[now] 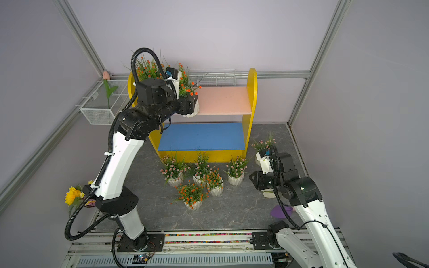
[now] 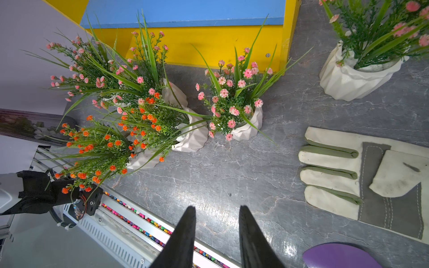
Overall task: Place the baby's breath potted plants on the rack by color
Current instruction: Place the baby's breath potted plant on the rack.
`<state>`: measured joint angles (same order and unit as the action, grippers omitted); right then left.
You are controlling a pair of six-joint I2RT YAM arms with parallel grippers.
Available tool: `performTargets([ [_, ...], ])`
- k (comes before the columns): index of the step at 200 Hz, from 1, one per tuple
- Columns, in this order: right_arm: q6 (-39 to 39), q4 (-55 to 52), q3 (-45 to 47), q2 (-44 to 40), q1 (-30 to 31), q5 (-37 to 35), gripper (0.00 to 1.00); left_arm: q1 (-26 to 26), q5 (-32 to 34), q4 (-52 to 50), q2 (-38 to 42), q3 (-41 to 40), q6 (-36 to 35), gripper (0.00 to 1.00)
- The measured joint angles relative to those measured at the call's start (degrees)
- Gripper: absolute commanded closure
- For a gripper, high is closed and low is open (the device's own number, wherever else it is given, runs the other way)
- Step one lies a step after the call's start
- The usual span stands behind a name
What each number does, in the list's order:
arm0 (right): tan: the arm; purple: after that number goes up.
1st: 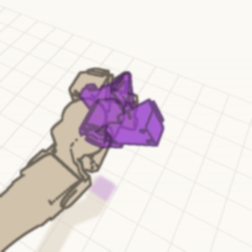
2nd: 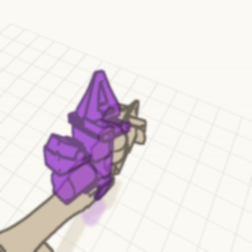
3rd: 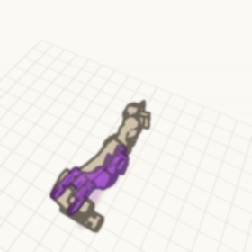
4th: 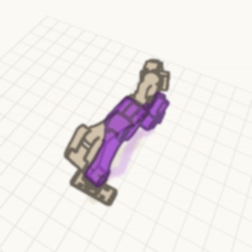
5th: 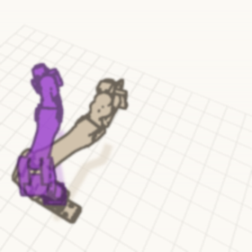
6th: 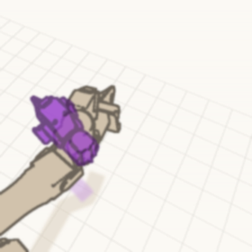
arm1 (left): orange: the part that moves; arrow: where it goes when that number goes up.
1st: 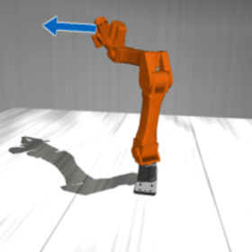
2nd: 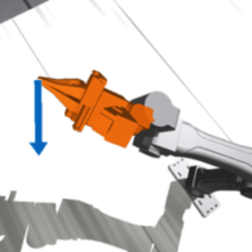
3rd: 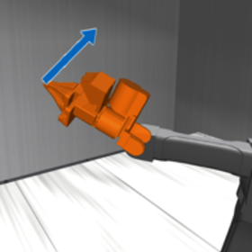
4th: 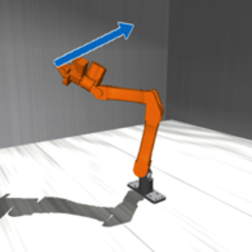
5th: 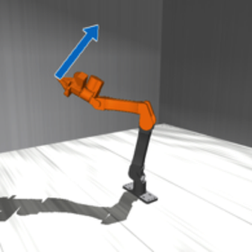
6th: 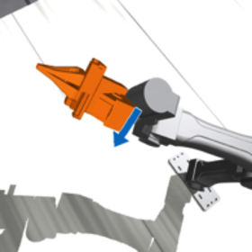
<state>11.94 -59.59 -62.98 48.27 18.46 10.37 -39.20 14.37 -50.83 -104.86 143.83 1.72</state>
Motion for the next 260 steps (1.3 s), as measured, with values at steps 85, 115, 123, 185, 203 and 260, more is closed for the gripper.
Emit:
performTargets([
  [85,0.0,0.0,0.0,-0.1,0.0,0.0,0.65,1.0,8.3,4.6,-5.8,2.6,-0.1,0.97],
  [115,0.0,0.1,0.0,-0.1,0.0,0.2,0.65,1.6,10.2,5.4,-6.4,2.6,-0.3,0.97],
  [123,0.0,0.1,0.0,-0.1,0.0,0.2,0.65,1.7,10.5,5.6,-6.4,2.6,-0.3,0.97],
  [185,0.0,0.1,0.0,-0.1,0.0,0.5,0.65,2.1,12.6,7.3,-7.1,3.0,-0.5,0.92],
  [203,0.0,0.1,0.0,-0.1,0.0,0.5,0.65,2.1,12.9,7.4,-7.6,3.2,-0.6,0.89],
  [260,0.0,0.2,0.0,-0.1,0.0,0.6,0.64,2.3,14.2,8.4,-8.8,3.6,-0.9,0.55],
])
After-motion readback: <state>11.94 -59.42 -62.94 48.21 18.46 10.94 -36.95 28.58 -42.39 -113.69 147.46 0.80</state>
